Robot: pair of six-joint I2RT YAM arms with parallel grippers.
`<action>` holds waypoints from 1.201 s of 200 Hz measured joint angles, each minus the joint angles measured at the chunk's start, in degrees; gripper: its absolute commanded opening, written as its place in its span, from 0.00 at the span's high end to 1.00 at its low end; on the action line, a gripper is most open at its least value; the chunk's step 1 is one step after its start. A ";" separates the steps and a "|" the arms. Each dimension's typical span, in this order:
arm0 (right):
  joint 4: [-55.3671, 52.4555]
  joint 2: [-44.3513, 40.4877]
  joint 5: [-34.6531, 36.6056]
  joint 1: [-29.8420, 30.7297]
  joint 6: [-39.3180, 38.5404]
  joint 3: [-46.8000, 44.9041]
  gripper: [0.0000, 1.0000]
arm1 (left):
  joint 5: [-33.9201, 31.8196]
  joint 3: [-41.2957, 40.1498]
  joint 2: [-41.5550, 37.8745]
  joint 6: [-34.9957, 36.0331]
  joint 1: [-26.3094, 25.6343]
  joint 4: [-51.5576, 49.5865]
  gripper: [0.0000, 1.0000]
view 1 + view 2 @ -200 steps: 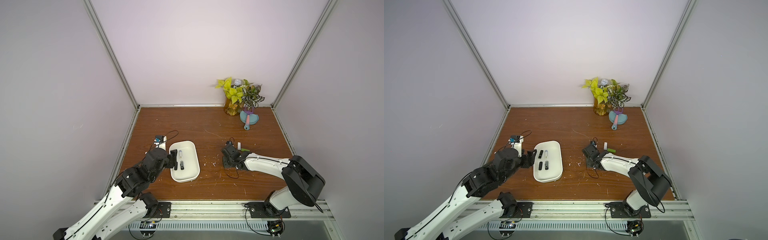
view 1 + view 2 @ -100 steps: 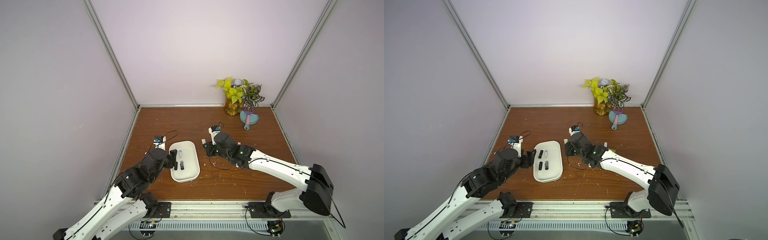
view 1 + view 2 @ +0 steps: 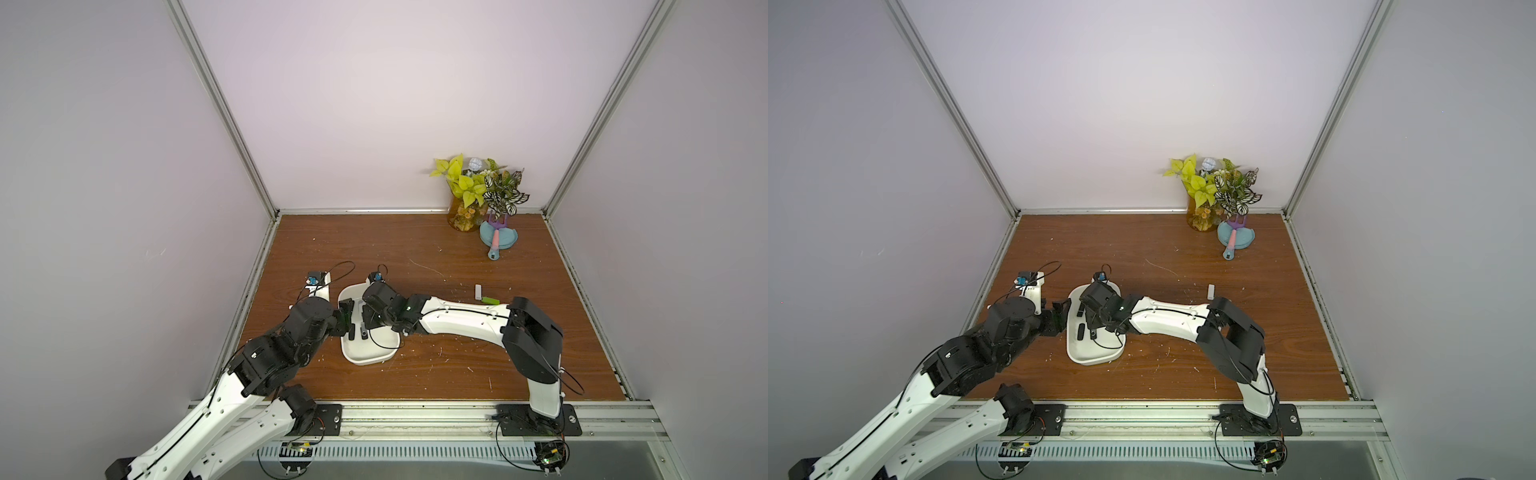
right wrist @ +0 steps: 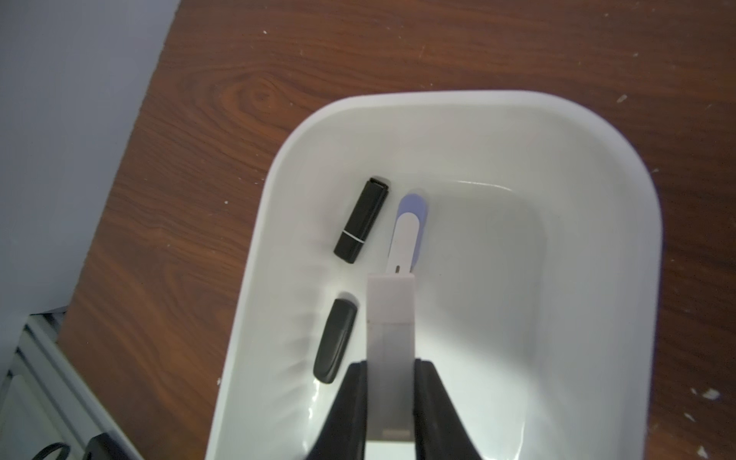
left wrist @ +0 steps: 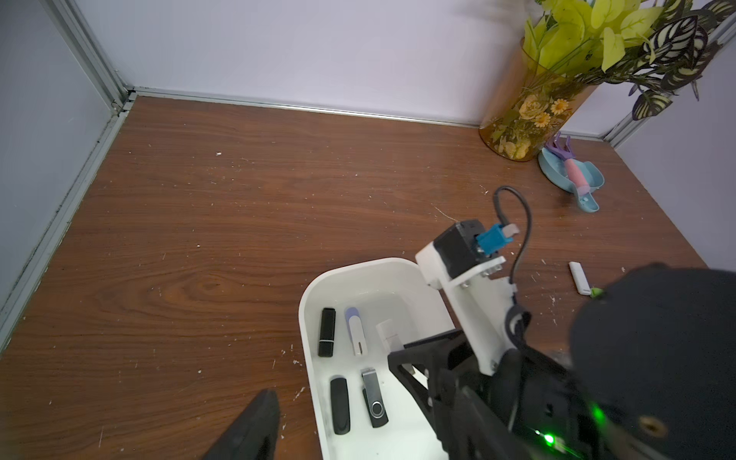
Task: Put the usb flash drive into the storage box
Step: Place the USB flash in the storage box.
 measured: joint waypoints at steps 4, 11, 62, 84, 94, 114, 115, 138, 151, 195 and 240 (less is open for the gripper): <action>-0.13 0.55 0.15 -0.07 0.00 0.48 0.90 | -0.02 0.00 0.00 0.00 0.00 0.00 0.31; -0.39 1.64 0.55 -0.24 0.00 1.44 0.89 | -0.09 -0.04 0.00 0.00 0.00 0.00 0.31; -3.04 7.08 2.84 -1.16 -0.24 6.88 0.87 | -0.15 -0.04 0.00 0.00 0.00 0.00 0.31; -4.48 8.92 4.07 -1.36 -0.44 8.55 0.87 | -0.15 -0.04 0.02 0.00 0.00 0.00 0.31; -4.85 9.62 4.28 -1.40 -0.48 8.94 0.87 | -0.13 -0.04 0.02 0.00 0.00 0.00 0.31; -5.70 10.64 4.39 -1.60 -0.52 9.33 0.86 | -0.13 -0.04 0.09 0.02 0.00 -0.02 0.31; -5.73 10.69 4.42 -1.60 -0.52 9.38 0.86 | -0.13 -0.04 0.09 0.00 0.00 -0.02 0.31; -6.10 11.56 4.46 -1.66 -0.66 9.92 0.85 | -0.13 -0.04 0.09 0.00 0.00 0.00 0.31; -6.36 11.87 4.50 -1.66 -0.72 10.27 0.85 | -0.13 -0.04 0.11 0.00 0.00 0.00 0.31; -6.75 12.07 4.46 -1.66 -0.90 10.82 0.81 | -0.13 -0.04 0.20 0.02 0.00 0.00 0.31; -7.54 12.55 4.46 -1.66 -1.09 11.43 0.74 | -0.13 -0.04 0.37 0.02 0.00 -0.02 0.31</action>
